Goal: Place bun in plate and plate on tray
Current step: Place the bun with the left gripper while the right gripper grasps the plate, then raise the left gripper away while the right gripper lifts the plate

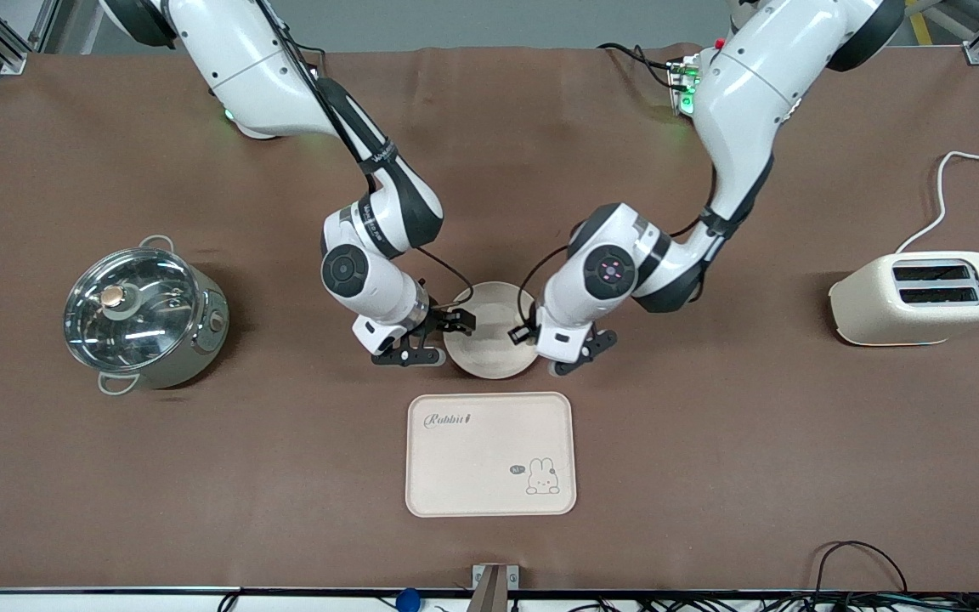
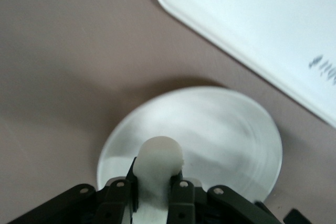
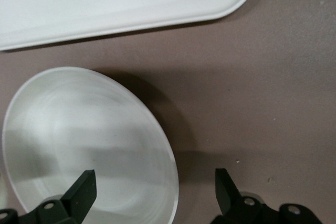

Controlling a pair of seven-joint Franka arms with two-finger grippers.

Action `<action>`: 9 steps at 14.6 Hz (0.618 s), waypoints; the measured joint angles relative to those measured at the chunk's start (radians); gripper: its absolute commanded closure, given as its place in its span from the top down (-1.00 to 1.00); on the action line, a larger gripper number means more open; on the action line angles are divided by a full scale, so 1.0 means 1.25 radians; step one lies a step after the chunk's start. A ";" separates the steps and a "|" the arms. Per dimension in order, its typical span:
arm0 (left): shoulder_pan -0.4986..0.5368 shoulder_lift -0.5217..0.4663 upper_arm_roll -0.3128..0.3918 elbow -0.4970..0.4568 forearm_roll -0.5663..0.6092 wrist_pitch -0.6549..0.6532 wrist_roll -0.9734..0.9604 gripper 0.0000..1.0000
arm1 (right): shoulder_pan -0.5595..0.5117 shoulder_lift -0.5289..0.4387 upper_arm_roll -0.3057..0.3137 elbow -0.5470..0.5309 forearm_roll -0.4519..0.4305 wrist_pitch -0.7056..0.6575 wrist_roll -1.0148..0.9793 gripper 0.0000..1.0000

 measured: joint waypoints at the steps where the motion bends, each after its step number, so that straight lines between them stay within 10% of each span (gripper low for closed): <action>1: -0.004 0.010 0.000 -0.001 0.000 0.009 0.000 -0.33 | 0.000 0.000 0.000 -0.002 -0.001 0.003 0.000 1.00; 2: -0.003 0.021 0.001 -0.002 0.000 0.020 0.000 -0.24 | 0.000 0.000 -0.001 -0.002 -0.001 0.003 0.000 0.95; 5: -0.004 0.055 0.002 -0.003 0.000 0.058 0.000 1.00 | 0.001 0.000 -0.001 -0.002 -0.002 0.003 -0.001 0.70; 9: -0.004 0.048 0.002 0.007 0.007 0.063 -0.013 1.00 | 0.005 0.002 0.000 -0.011 -0.006 0.002 -0.003 0.12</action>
